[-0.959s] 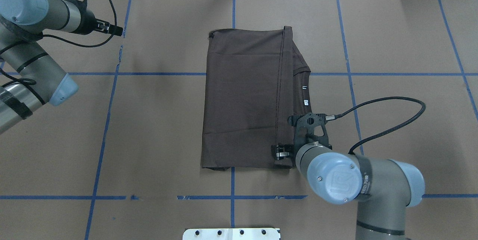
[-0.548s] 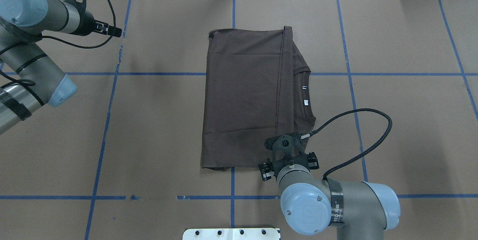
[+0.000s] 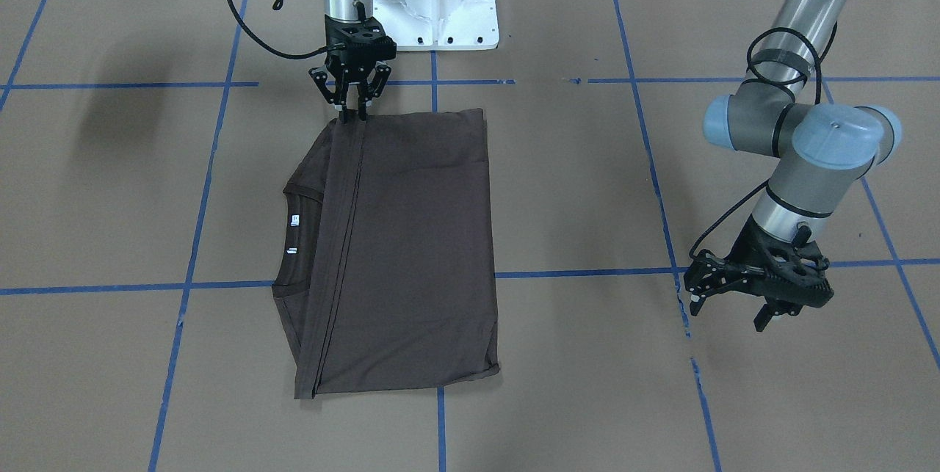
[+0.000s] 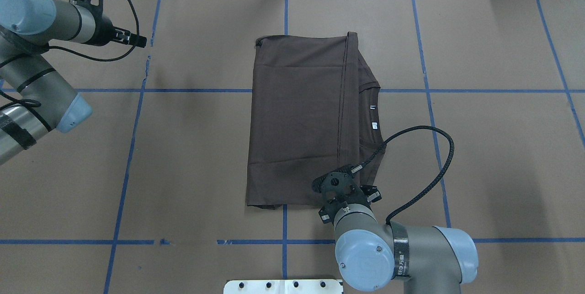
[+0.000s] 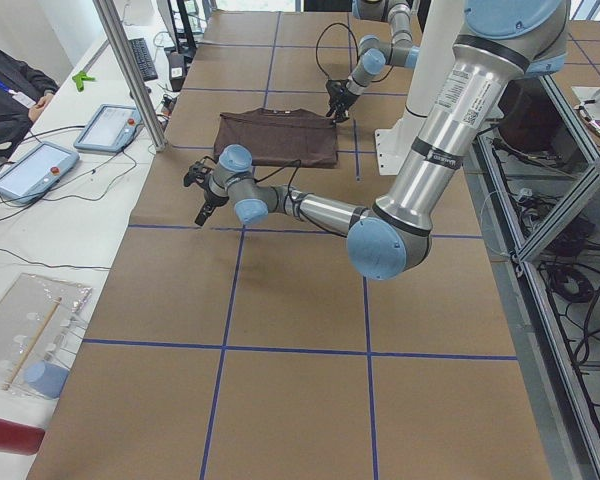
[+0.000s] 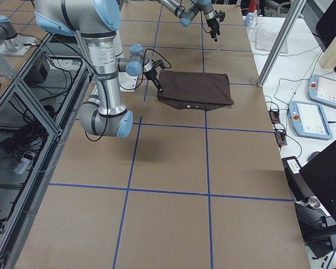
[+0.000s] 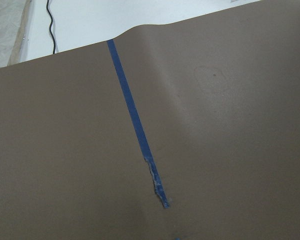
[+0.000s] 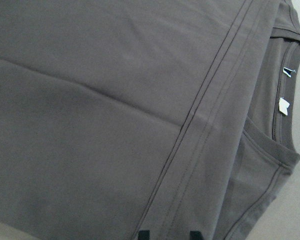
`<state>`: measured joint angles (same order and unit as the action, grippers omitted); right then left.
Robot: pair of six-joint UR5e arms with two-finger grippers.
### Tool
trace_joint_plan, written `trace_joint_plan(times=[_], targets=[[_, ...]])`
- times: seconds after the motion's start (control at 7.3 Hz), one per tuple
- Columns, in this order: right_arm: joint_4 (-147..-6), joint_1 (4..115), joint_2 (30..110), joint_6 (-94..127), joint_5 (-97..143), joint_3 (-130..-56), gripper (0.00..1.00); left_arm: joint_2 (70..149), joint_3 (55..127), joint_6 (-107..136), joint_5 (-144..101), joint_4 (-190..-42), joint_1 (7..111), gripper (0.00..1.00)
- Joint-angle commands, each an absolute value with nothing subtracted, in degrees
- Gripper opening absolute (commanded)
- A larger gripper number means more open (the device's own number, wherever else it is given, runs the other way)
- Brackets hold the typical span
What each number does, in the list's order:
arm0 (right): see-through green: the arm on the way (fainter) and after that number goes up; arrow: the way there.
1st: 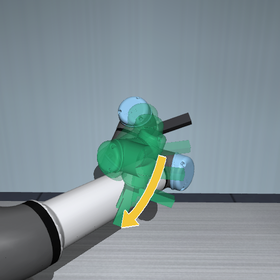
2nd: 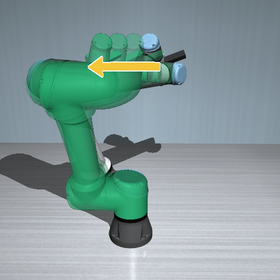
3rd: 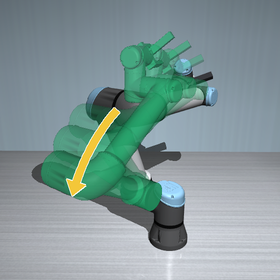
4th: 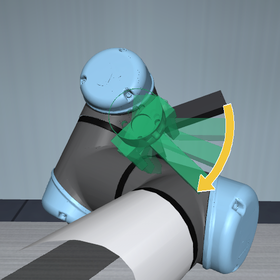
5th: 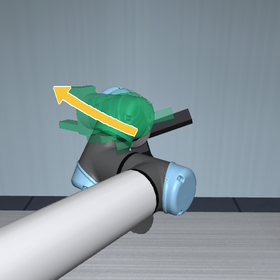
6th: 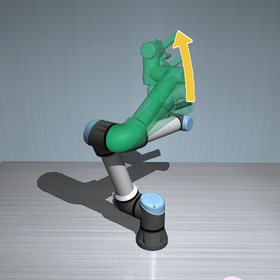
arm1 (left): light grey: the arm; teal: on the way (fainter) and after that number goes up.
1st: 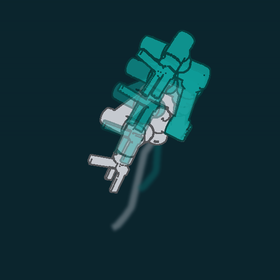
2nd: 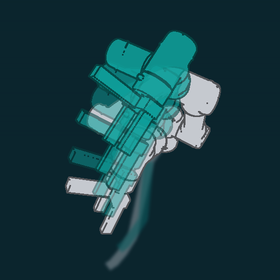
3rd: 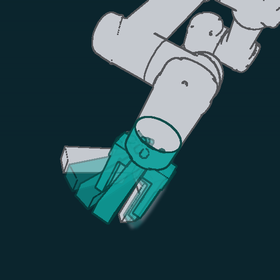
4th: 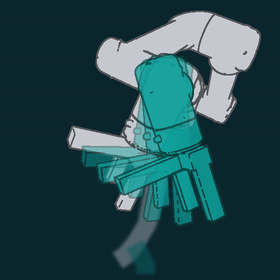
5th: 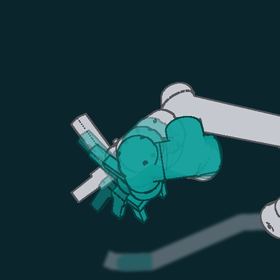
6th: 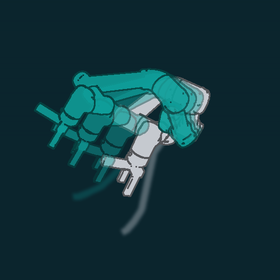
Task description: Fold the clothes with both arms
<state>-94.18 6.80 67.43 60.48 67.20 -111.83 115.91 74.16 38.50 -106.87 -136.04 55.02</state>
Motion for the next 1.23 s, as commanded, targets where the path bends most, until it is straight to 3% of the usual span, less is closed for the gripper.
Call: trace_joint_plan(times=[0.0, 1.1], targets=[[-93.78, 6.77, 67.24, 58.28, 67.67, -111.71, 0.36, 115.84, 74.00, 38.50, -106.87, -136.05, 55.02, 1.00], [-93.60, 6.68, 64.86, 56.87, 68.11, -109.07, 0.38, 115.84, 73.92, 38.50, -106.87, -136.14, 55.02, 1.00]])
